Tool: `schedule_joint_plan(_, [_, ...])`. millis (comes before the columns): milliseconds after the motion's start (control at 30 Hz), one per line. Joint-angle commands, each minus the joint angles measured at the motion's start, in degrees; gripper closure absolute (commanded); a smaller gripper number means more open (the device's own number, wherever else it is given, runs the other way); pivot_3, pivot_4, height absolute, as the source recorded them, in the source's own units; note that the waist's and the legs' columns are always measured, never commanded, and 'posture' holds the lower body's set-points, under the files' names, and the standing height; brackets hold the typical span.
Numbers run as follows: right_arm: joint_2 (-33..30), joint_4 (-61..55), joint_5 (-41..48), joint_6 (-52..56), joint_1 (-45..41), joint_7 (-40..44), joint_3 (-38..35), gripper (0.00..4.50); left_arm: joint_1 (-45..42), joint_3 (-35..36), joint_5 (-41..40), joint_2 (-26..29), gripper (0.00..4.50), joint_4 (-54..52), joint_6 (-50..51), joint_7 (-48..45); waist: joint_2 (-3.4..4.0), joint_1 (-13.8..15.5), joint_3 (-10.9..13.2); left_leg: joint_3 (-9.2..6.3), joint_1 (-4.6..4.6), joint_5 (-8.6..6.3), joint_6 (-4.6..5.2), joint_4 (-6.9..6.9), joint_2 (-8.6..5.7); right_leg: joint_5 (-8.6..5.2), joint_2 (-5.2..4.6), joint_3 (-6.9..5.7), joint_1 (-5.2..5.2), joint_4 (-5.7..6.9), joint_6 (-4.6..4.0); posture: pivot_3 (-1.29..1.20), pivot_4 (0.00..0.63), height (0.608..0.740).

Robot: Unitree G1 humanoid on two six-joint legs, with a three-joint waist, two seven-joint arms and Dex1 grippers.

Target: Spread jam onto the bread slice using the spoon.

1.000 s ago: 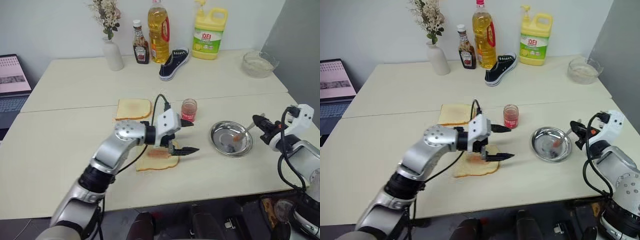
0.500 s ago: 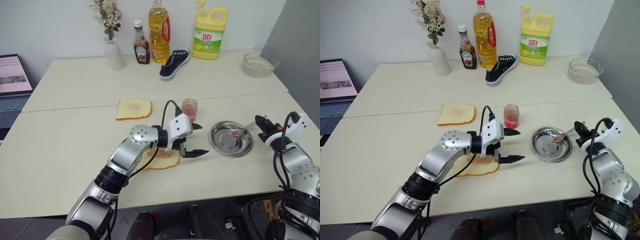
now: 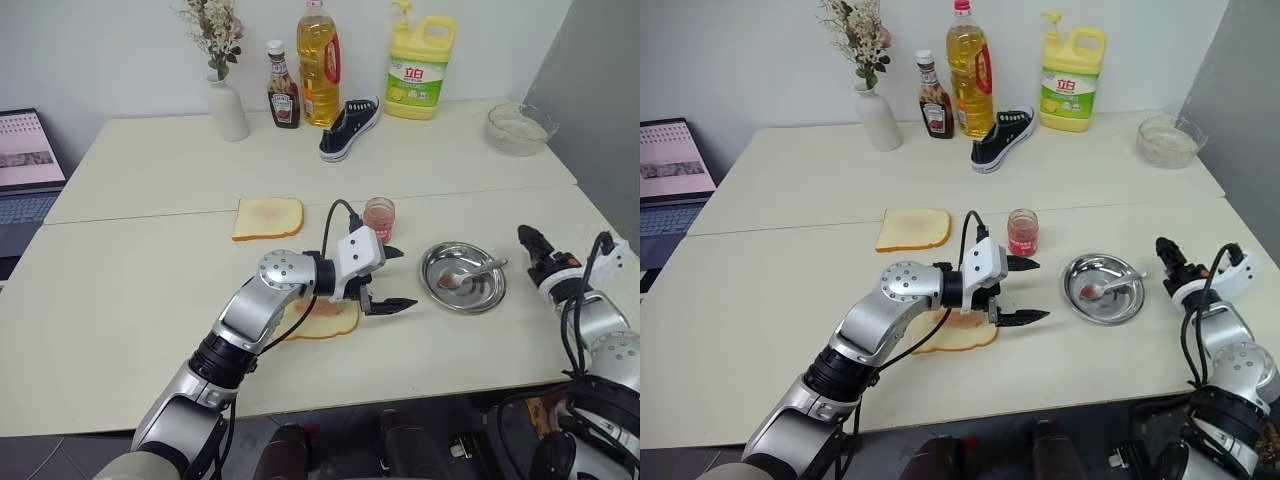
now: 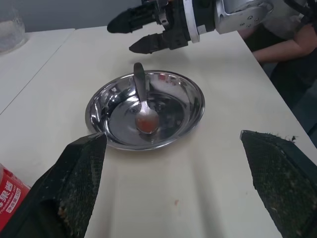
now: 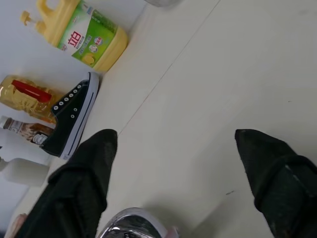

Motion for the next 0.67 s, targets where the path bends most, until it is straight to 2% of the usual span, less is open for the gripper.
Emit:
schedule_joint_plan(33, [-2.03,-4.18,2.4,0.37,-0.4,-1.37,-0.96,0.04,-0.27,1.81,-0.56,0.56,0.0,-3.16,-0.08,0.01,0.0,0.01,0.0,0.0,0.0,0.0,0.0,0.0,0.0,0.0,0.0,0.0,0.0,0.0,0.0,0.0,0.15,0.74])
schedule_joint_plan(133, [-7.42,-8.94,1.96,4.16,1.07,-1.3,1.02,0.04,-0.53,4.33,-2.59,3.94,0.0,-5.53,2.96,-1.48,0.03,0.01,0.0,0.01,-0.01,0.0,0.0,0.0,0.0,0.0,0.0,0.01,-0.02,0.0,0.01,0.0,0.15,0.74])
schedule_joint_plan(200, [-13.37,-13.47,0.44,7.51,3.27,1.92,4.75,0.04,-1.2,7.42,-5.16,7.73,0.0,-6.55,6.04,-3.5,0.03,-0.1,0.0,0.0,-0.02,0.0,0.0,-0.01,0.01,-0.05,0.01,0.0,-0.03,0.0,0.08,0.0,0.15,0.74])
schedule_joint_plan(333, [-30.69,-23.03,-3.66,10.84,9.22,15.9,14.12,0.04,-3.06,15.11,-8.84,18.89,0.0,-3.06,9.27,-9.4,0.06,-0.48,0.02,-0.01,0.01,-0.01,0.01,-0.03,0.1,-0.06,0.14,-0.02,-0.06,0.0,0.09,0.0,0.15,0.74])
schedule_joint_plan(433, [-41.53,-27.24,-7.98,8.26,13.72,27.18,18.62,0.04,-1.89,18.36,-6.94,27.38,0.0,2.21,5.36,-13.64,0.03,-0.47,0.03,-0.03,0.05,-0.01,0.01,-0.03,0.15,-0.07,0.21,-0.06,-0.02,-0.06,0.09,0.0,0.15,0.74])
schedule_joint_plan(533, [-47.38,-31.81,-6.85,7.64,17.11,37.38,18.24,0.04,0.18,21.4,-6.26,33.2,0.0,6.02,2.64,-15.96,0.0,-0.33,0.05,-0.02,-0.02,-0.02,0.0,-0.04,0.15,-0.07,0.2,-0.07,-0.03,-0.19,0.09,0.0,0.15,0.74])
schedule_joint_plan(667, [-47.73,-33.08,-6.64,8.1,16.04,39.62,18.81,0.04,2.83,24.08,-7.05,34.47,0.0,6.77,2.35,-14.97,-0.16,-0.08,0.12,-0.04,-0.1,-0.04,-0.04,-0.01,0.11,-0.07,0.06,-0.11,-0.02,-0.29,0.1,0.0,0.15,0.74])
